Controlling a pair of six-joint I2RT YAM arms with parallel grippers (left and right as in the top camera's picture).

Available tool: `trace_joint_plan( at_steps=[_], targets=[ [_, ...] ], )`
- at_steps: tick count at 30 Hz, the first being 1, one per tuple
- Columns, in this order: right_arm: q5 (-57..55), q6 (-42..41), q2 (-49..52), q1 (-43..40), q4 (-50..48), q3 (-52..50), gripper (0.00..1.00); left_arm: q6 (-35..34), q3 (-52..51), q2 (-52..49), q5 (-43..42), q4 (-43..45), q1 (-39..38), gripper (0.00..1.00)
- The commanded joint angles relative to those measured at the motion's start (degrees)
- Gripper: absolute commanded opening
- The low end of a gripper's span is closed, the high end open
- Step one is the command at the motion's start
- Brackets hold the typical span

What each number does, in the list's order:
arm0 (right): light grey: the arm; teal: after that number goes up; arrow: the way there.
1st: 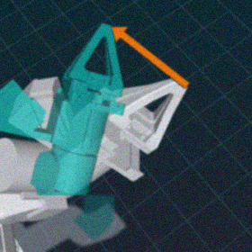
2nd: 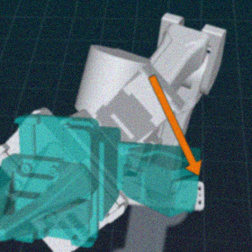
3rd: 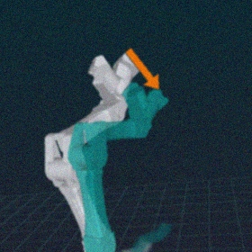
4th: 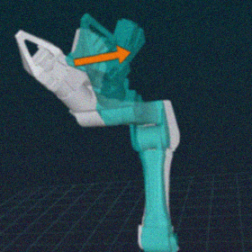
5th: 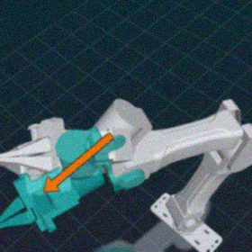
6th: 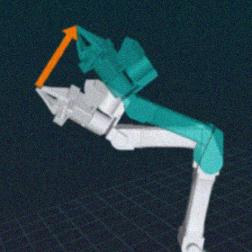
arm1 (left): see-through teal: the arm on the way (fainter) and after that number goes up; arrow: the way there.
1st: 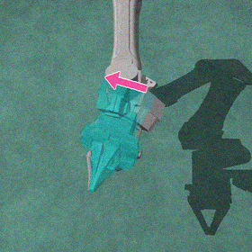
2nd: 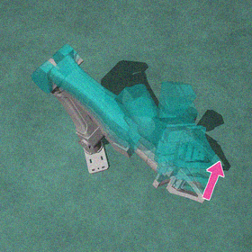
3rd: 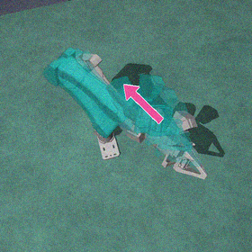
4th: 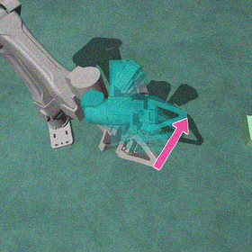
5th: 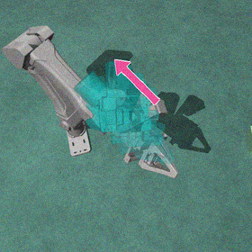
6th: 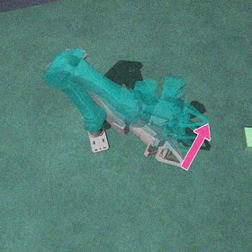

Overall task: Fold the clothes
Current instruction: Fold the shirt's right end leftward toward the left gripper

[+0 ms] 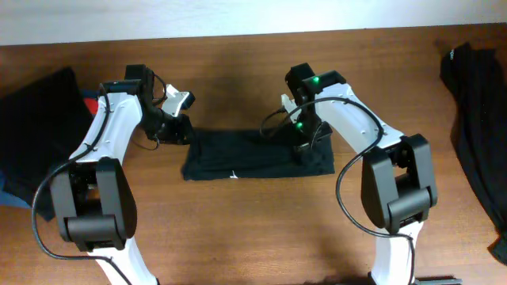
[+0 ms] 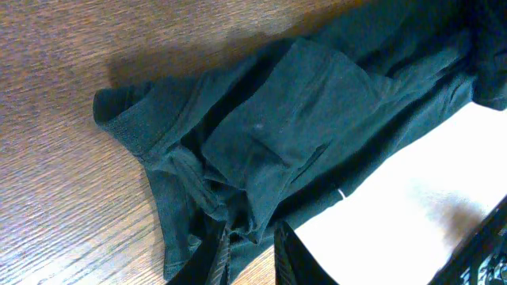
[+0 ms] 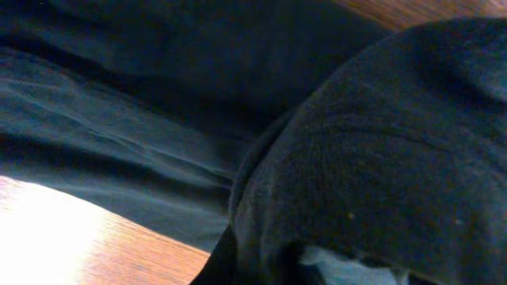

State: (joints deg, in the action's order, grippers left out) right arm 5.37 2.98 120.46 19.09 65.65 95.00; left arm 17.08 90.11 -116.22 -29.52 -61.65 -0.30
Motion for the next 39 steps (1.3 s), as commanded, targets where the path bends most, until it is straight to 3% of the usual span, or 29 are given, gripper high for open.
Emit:
trace_joint_plan(
  at_steps=[1, 5, 9, 11, 14, 16, 19, 26, 30, 31, 36, 37, 39],
  targets=[
    [-0.02, -0.48, -1.7, 1.6, -0.35, 0.81, 0.07, 0.07, -0.28, 1.18, -0.02, 0.02, 0.2, 0.19],
    [1.51, -0.48, -1.7, 2.99, -1.79, 0.81, 0.1, 0.07, -0.28, 1.18, -0.04, 0.09, 0.2, 0.19],
    [2.51, -0.42, -1.7, 4.31, -2.29, 0.81, 0.31, 0.07, -0.28, 1.18, -0.04, 0.11, 0.2, 0.19],
    [5.9, 1.99, -1.7, 4.63, -2.69, 0.81, 0.37, 0.07, -0.28, 1.18, -0.02, 0.11, 0.2, 0.19],
    [14.12, 9.07, -1.7, 4.59, -2.62, 0.81, 0.39, 0.07, -0.28, 1.18, -0.04, 0.13, 0.2, 0.19],
    [13.6, 10.12, -1.7, 4.42, -2.86, 0.81, 0.41, 0.07, -0.28, 1.18, -0.02, 0.13, 0.2, 0.19],
    [9.05, 9.99, -1.7, 3.41, -3.13, 0.83, 0.36, 0.07, -0.28, 1.18, -0.02, 0.11, 0.2, 0.19],
    [7.54, 9.11, -2.29, -0.87, -0.5, 4.72, 0.36, 0.07, -0.28, 1.18, -0.02, 0.11, 0.2, 0.19],
    [6.56, 3.82, -2.4, -3.32, -1.42, 7.02, 0.36, 0.09, -0.28, 1.18, -0.02, 0.13, 0.2, 0.2],
    [6.56, 3.82, -2.34, -3.48, -1.36, 6.99, 0.35, 0.09, -0.28, 1.18, 0.02, 0.13, 0.2, 0.23],
    [5.51, 3.52, -2.05, -3.48, -0.5, 6.54, 0.35, 0.04, -0.28, 1.03, 0.02, 0.57, 0.2, 0.59],
    [5.14, 3.48, -2.03, -3.48, -0.31, 6.54, 0.35, -0.33, -0.28, 0.83, 0.02, 0.59, 0.2, 0.79],
    [4.46, 3.34, -2.03, -3.48, 0.11, 6.54, 0.35, -2.51, -0.28, 0.0, 0.02, 0.52, 0.22, 0.85]
  ],
)
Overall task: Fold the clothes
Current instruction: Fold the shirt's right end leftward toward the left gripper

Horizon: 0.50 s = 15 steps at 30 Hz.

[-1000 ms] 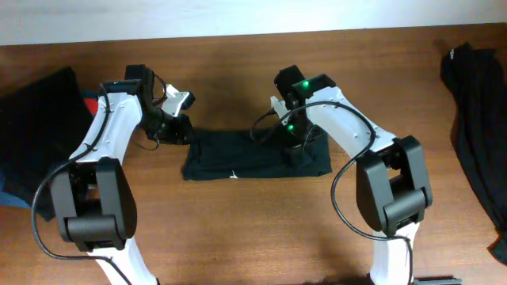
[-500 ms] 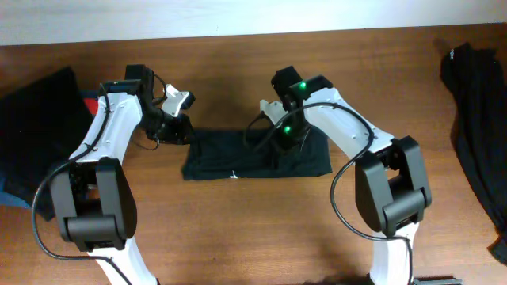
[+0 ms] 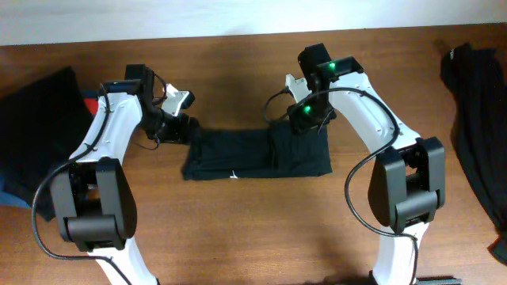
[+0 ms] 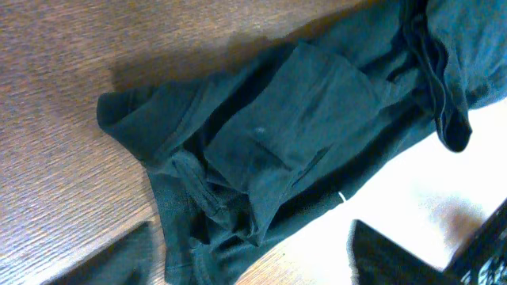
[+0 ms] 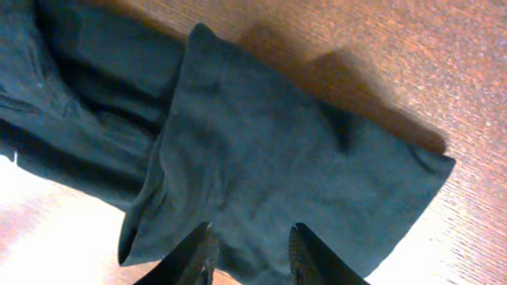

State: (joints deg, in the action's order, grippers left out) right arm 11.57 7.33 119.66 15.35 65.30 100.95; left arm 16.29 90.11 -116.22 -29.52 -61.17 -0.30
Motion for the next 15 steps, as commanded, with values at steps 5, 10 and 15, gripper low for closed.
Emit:
trace_joint_plan(
  at_steps=[5, 10, 15],
  targets=[
    [-1.75, -1.01, -1.22, 0.26, 1.46, 0.59, 0.35, -3.45, -1.49, -3.39, -0.04, 0.24, 0.2, 0.87],
    [-1.73, -1.03, -1.22, 0.26, 1.62, 0.59, 0.35, -3.41, -1.92, -7.26, 0.04, 0.07, 0.2, 0.87],
    [-1.75, -1.01, -1.22, 0.26, 1.84, 0.59, 0.35, -3.41, -1.95, -10.34, 2.91, 0.98, 0.2, 0.87]
  ],
)
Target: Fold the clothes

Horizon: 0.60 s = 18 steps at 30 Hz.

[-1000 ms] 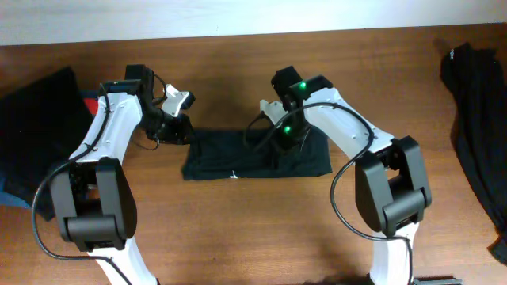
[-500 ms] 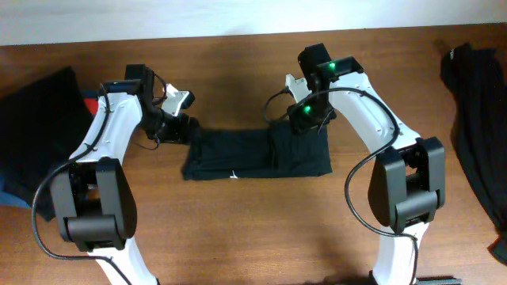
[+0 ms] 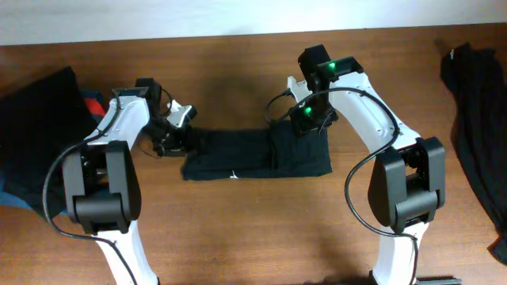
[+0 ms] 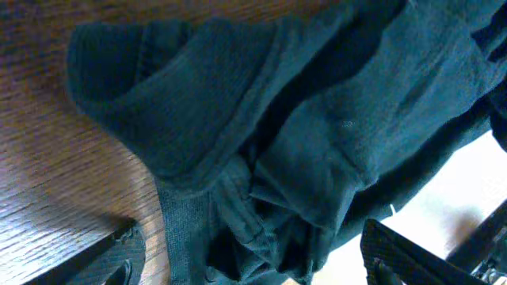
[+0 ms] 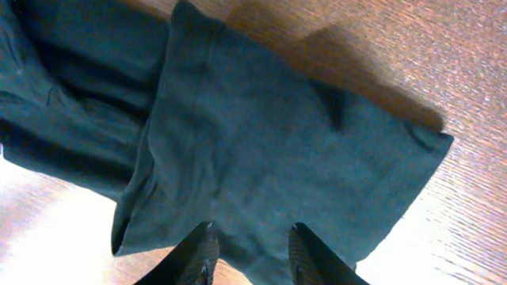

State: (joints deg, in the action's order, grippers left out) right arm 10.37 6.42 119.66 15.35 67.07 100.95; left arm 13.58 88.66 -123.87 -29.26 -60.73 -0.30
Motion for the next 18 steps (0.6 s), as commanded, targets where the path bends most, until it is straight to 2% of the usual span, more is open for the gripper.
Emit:
trace_joint_plan(
  at_steps=[1, 2, 6, 8, 9, 11, 12, 13, 14, 18],
  targets=[
    [-0.55, -0.09, -1.22, 0.26, 0.07, 0.59, 0.35, -0.72, -0.52, -3.34, 2.47, 0.48, 0.2, 0.87],
    [-0.55, -0.09, -1.22, 0.26, 0.07, 0.59, 0.35, -0.72, -0.52, -3.52, 2.05, 0.46, 0.2, 0.85],
    [-0.52, -0.11, -1.22, 0.31, 0.07, 0.59, 0.35, -0.7, -0.57, -3.89, -0.07, 0.5, -1.4, 0.5],
    [-0.52, -0.11, -1.22, 0.31, 0.11, 0.59, 0.35, -0.7, -0.57, -3.91, -0.02, 0.57, -2.21, 0.44],
    [-0.52, -0.11, -1.22, 0.31, 0.24, 0.59, 0.35, -0.7, -0.57, -3.91, 0.02, 0.7, -2.64, 0.39],
    [-0.52, -0.11, -1.22, 0.31, 0.35, 0.59, 0.35, -0.7, -0.57, -3.91, 0.17, 0.68, -3.17, 0.18],
    [-0.55, -0.11, -1.22, 0.31, 0.37, 0.59, 0.35, -0.7, -0.57, -3.91, 0.24, 0.63, -3.19, 0.13],
    [-0.55, -0.11, -1.22, 0.31, 0.42, 0.59, 0.34, -0.7, -0.55, -3.89, 1.01, 0.5, -3.19, 0.04],
    [-0.55, -0.09, -1.22, 0.31, 0.42, 0.59, 0.34, -0.7, -0.55, -3.89, 1.44, 0.48, -3.13, 0.01],
    [-1.16, -0.09, -1.46, 0.2, 0.74, 0.72, 0.34, -0.74, -0.35, -3.78, 7.21, -1.16, -1.84, 0.01]
  ],
)
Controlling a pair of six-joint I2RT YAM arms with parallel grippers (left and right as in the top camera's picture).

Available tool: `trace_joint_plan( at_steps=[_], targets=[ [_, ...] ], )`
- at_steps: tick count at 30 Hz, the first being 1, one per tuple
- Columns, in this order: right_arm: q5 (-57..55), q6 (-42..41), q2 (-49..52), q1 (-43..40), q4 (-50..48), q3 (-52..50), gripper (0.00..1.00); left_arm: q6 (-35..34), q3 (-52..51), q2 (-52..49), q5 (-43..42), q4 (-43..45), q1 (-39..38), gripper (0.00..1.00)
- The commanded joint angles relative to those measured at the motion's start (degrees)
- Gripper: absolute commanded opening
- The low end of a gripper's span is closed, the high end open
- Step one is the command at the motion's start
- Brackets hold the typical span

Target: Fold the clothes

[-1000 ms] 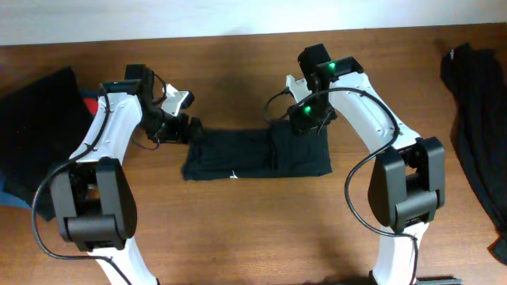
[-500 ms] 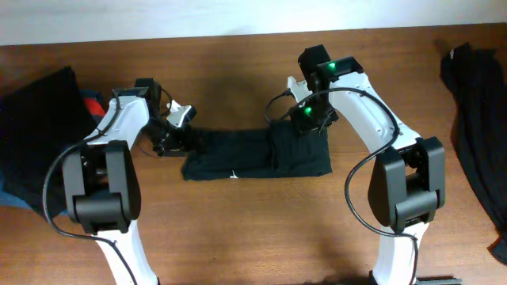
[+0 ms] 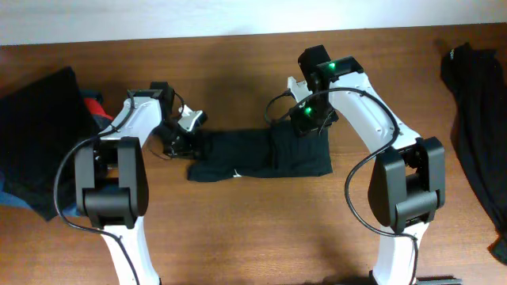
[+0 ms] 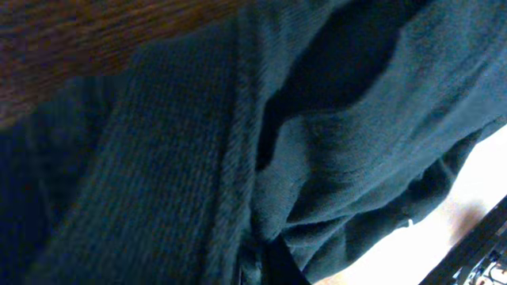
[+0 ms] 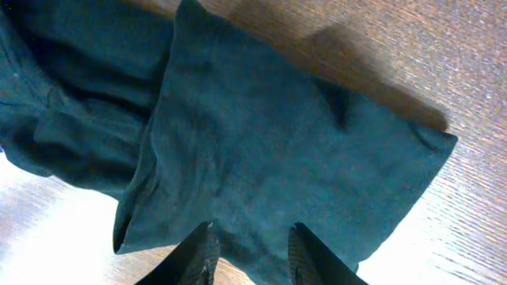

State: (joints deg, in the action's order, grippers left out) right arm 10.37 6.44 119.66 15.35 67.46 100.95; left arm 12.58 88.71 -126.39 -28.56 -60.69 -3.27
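Observation:
A dark green garment (image 3: 257,154) lies mid-table, its right part folded over onto itself (image 5: 293,150). My left gripper (image 3: 187,142) is at the garment's left end. In the left wrist view the ribbed cloth (image 4: 182,158) fills the frame and my left gripper (image 4: 257,265) is shut on it. My right gripper (image 3: 306,119) hovers over the folded right part. In the right wrist view my right gripper (image 5: 252,253) is open, with nothing between its fingers (image 5: 207,252).
A black cloth pile (image 3: 36,131) with something red (image 3: 93,105) beside it lies at the left edge. Another dark garment (image 3: 475,119) hangs down the right edge. Bare wooden table (image 3: 253,229) lies in front of the garment.
My left gripper, then open just above the garment's left end, is now down in the cloth and shut on it. That end has shifted slightly right. My right gripper stays open above the fold.
First my right gripper was deep in the cloth at the garment's right part, and my left fingers stood close together at the left end. Then both were open, the right part lying folded over. My left gripper then came closer and has now shut on the left end.

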Motion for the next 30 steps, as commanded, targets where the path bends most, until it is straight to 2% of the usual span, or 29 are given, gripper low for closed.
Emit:
trace_joint_plan(
  at_steps=[1, 3, 13, 17, 23, 30],
  targets=[
    [-1.7, -0.13, -1.57, -0.09, 0.79, 1.07, 0.34, 0.24, -0.26, -1.11, 8.24, -1.81, 1.7, 0.0],
    [-3.15, -1.05, -1.6, -0.66, 1.7, 1.9, 0.33, -0.9, -0.24, -0.31, 10.47, -2.16, 3.43, 0.01],
    [-5.51, -4.02, -1.57, -9.62, 6.03, 2.73, 0.33, -1.49, 4.61, 6.58, 10.43, -2.14, 14.21, 0.0],
    [-5.49, -4.2, -1.55, -12.57, 6.36, 2.71, 0.33, -2.34, 6.95, 8.61, 7.78, -2.64, 15.06, 0.01],
    [-5.49, -4.17, -1.55, -13.11, 6.29, 2.12, 0.33, -2.93, 9.27, 10.32, -5.86, -6.34, 11.47, 0.0],
    [-5.49, -4.17, -1.55, -13.14, 6.97, 2.08, 0.33, -2.93, 9.27, 10.34, -6.75, -7.13, 0.55, 0.01]
  ],
)
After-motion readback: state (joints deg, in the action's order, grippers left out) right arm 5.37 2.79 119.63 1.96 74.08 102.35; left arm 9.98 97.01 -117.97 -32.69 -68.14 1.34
